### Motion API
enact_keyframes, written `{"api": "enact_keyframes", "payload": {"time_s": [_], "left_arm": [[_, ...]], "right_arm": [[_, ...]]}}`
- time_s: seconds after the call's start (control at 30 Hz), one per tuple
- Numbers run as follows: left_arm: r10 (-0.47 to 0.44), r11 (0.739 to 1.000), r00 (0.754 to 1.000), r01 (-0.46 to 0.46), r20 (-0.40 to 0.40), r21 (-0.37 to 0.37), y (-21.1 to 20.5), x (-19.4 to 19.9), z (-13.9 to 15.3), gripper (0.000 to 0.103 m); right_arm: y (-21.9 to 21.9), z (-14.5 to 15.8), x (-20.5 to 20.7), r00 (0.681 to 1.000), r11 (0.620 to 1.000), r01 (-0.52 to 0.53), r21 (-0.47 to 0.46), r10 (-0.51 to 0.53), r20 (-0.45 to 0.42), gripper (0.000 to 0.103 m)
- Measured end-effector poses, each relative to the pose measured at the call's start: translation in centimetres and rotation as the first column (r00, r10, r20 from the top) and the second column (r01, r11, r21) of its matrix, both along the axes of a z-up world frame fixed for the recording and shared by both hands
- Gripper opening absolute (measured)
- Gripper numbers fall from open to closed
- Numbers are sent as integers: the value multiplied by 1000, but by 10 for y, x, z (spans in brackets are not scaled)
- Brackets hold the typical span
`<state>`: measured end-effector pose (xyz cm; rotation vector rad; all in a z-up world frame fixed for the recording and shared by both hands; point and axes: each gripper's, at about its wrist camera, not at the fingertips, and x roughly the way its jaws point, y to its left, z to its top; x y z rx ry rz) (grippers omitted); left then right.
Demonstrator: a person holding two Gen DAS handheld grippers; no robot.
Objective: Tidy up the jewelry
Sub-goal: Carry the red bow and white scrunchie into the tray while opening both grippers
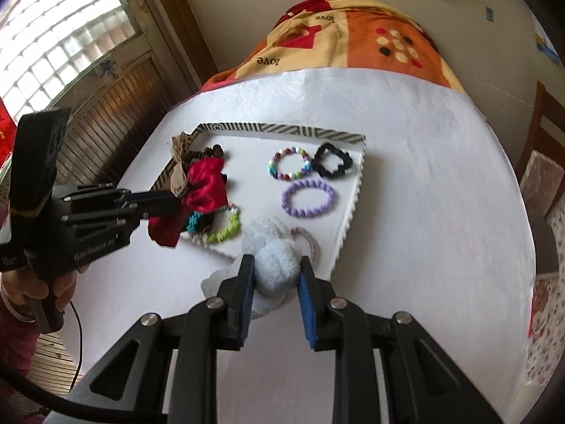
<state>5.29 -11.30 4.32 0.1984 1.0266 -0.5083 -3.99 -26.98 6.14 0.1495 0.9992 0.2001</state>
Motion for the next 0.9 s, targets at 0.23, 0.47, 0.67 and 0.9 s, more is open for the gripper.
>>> {"api": "enact_keyframes", "payload": {"time_s": [0.23, 0.47, 0.67, 0.9], "left_arm": [[78, 996, 997, -78, 10, 46, 2, 42, -10, 2], [134, 989, 991, -133, -12, 59, 5, 85, -26, 2], [157, 986, 987, -154, -41, 69, 2, 112, -43, 2], [187, 981, 977, -181, -98, 67, -1, 131, -69, 2]], "right_arm": [[5, -17, 43, 1000, 1000, -6, 24, 6, -27, 25], [10, -34, 83, 998, 999, -24, 33, 25, -52, 25], [16, -49, 114, 996, 997, -41, 62, 46, -75, 25], [29, -75, 141, 992, 995, -57, 83, 66, -108, 26]]}}
